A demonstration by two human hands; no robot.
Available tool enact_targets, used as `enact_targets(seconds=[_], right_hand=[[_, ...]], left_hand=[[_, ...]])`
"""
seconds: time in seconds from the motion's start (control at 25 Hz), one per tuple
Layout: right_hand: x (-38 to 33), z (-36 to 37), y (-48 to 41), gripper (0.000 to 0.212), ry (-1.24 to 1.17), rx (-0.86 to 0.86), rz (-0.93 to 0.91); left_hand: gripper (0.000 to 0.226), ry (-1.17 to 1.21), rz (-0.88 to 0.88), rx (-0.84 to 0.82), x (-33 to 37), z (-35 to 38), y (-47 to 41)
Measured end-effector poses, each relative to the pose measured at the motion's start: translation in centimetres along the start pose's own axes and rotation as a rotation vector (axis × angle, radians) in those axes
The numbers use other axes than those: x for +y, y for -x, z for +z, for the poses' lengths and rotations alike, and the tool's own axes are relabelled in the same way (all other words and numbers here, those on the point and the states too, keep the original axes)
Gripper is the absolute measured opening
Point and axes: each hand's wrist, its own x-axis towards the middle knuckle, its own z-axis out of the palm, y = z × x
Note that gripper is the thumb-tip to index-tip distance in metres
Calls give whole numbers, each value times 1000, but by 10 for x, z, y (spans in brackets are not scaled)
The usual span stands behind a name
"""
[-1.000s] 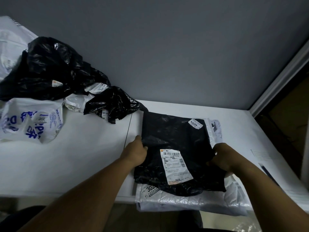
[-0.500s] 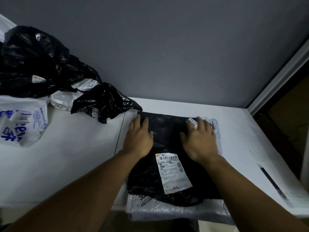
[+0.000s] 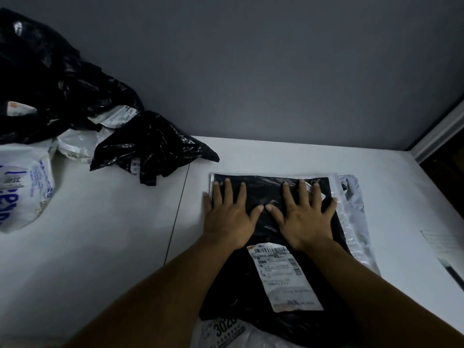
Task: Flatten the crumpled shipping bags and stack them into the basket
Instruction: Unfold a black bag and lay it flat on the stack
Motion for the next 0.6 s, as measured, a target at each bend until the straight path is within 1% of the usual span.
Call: enact_targets(seconds=[0.2,0.32,0.4,0.52,0.6], right_hand=[[-1,11,-1,82,13,-3,-7],[-2,10,-3,83,12,-13,-7],[-1,5,-4,84,-8,-18,1],[-5,-13,2,86,-37,17,-6],[-10,-27,15,84,-51,30,-25]], left_hand=[[80,-57,3,38,-6,11,0],[80,-65,-10,31,-5,9,0],[79,-50,-8,43,-3,2,1],[75,6,33,120,-1,-15,17],[70,63,60,120,1,-26,37]])
